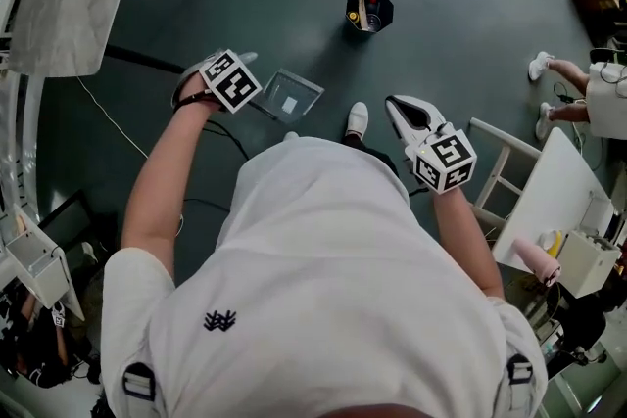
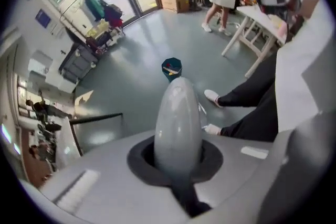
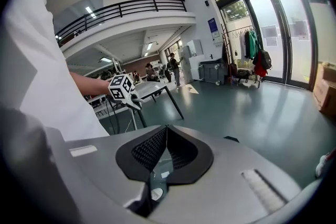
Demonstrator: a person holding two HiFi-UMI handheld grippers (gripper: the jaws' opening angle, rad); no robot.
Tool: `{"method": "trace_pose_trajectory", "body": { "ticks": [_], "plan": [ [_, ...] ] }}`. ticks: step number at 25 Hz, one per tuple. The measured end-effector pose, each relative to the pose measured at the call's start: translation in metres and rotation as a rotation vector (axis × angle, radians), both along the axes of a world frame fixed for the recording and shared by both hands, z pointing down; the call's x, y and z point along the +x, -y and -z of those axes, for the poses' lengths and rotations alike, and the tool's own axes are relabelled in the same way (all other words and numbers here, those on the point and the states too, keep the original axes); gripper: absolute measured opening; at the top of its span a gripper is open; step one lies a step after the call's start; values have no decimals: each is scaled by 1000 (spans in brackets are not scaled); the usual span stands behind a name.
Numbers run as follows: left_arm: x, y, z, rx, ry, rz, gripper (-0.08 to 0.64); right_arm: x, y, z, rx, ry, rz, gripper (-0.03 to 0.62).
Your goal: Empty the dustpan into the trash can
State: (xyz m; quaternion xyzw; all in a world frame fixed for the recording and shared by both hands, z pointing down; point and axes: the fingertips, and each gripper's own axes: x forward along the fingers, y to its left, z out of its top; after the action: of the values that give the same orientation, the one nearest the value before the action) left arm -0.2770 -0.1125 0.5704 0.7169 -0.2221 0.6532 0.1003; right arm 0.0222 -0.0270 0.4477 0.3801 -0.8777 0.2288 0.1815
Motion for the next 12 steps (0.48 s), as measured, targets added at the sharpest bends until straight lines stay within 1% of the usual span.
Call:
{"method": "trace_pose_trajectory", "body": {
  "ticks": [3,5,7,12],
  "plan": [
    [-18,-28,8,2,-99,108,54,-22,-15,1,-5,-12,0,5],
    [-22,-54,4,-27,-165,137,54,-34,-24,0,-6,-16,-5,2],
    [-32,-75,3,-29,-199,157,54,-47,-33,-2,-7,-17,-12,2],
    [-58,-109,11,25,-256,209,55,-78,-58,-3,-6,-18,-20,2]
  ]
}}
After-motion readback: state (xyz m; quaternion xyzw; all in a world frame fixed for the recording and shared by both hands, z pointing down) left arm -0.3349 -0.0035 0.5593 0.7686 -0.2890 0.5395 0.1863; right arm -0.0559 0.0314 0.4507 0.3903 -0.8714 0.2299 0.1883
